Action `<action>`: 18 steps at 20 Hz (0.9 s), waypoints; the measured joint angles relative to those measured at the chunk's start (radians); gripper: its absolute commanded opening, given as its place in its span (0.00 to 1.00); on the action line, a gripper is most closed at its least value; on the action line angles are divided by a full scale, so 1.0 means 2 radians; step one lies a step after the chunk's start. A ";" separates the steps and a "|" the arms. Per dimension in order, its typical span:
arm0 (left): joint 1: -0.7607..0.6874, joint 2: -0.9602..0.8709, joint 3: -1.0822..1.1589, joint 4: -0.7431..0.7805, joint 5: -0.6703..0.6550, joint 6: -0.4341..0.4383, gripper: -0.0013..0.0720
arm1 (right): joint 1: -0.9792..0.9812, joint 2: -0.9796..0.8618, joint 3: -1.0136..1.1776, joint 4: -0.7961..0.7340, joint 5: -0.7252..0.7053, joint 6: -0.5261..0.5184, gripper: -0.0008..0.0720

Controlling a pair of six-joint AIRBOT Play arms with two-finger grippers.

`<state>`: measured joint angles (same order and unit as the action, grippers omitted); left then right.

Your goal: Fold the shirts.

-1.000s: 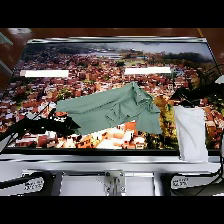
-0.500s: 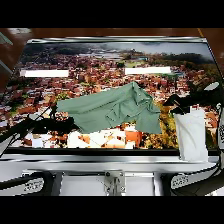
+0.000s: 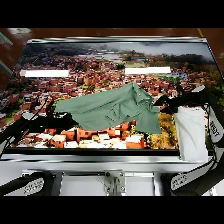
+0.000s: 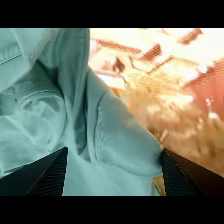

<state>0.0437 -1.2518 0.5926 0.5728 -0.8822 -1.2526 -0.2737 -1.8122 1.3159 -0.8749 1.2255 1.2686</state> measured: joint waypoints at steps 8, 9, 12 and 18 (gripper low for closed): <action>0.001 0.018 0.012 -0.005 0.002 0.012 0.06 | 0.050 0.013 0.008 -0.058 0.002 0.000 0.08; 0.002 0.032 0.023 -0.002 0.002 0.015 0.06 | 0.052 0.026 0.015 -0.058 0.009 -0.005 0.08; 0.007 0.093 0.083 0.009 -0.005 0.017 0.07 | 0.055 0.093 0.056 -0.058 0.031 -0.023 0.08; 0.081 0.251 0.322 0.021 -0.019 0.008 0.07 | 0.056 0.298 0.196 -0.049 0.007 -0.009 0.08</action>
<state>0.2054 -0.7490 1.2362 0.6144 -0.9199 -1.2366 -0.1619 -1.2167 1.7088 -0.9726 1.2400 1.2507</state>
